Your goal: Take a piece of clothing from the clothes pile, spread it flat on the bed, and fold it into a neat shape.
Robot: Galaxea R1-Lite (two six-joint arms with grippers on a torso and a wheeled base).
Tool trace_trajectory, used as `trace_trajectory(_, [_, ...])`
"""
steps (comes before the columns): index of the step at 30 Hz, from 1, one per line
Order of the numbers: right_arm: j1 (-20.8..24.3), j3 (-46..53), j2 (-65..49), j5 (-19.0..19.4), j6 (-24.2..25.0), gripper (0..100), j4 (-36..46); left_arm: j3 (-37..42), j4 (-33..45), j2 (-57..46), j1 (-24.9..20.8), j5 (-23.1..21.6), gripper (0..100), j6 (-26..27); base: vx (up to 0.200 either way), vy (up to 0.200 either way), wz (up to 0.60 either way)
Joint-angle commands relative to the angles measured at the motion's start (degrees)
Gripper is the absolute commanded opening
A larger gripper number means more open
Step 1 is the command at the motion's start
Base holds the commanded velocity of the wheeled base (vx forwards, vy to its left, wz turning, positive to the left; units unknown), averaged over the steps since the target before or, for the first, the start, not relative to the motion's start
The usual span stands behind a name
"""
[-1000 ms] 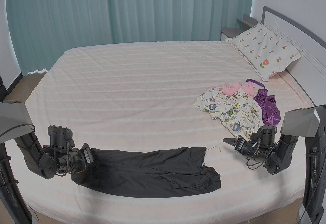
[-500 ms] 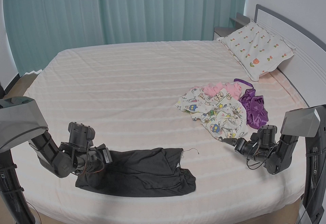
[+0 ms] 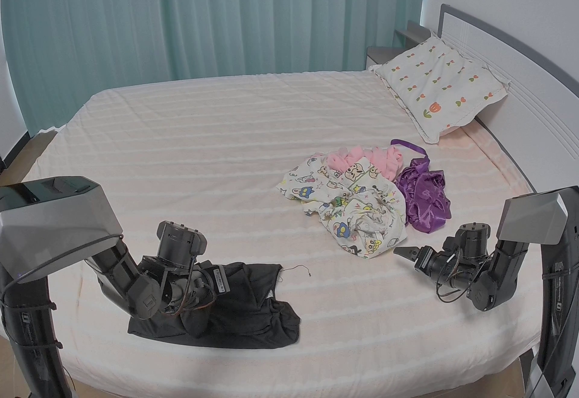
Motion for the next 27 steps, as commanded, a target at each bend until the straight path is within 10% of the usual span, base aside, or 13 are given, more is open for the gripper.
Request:
trace_trajectory(1, [0.23,0.02,0.21,0.03,-0.02,100,-0.01,-3.15,-0.07,3.1,-2.59,0.45,0,-3.06,0.0,0.0,0.0])
trace_trajectory(15, [1.55,0.2,0.47,-0.06,-0.02,100,-0.01,-8.42,0.1,6.35,-6.81,0.63,0,-7.81,0.0,0.0,0.0])
trace_trajectory(16, [1.55,0.2,0.47,-0.06,-0.02,100,-0.01,-8.42,0.1,6.35,-6.81,0.63,100,-7.81,0.0,0.0,0.0])
trace_trajectory(27, [2.34,0.73,0.21,-0.06,-0.02,100,-0.1,-5.78,-1.39,3.36,-9.8,-0.07,100,-11.76,0.0,0.0,0.0])
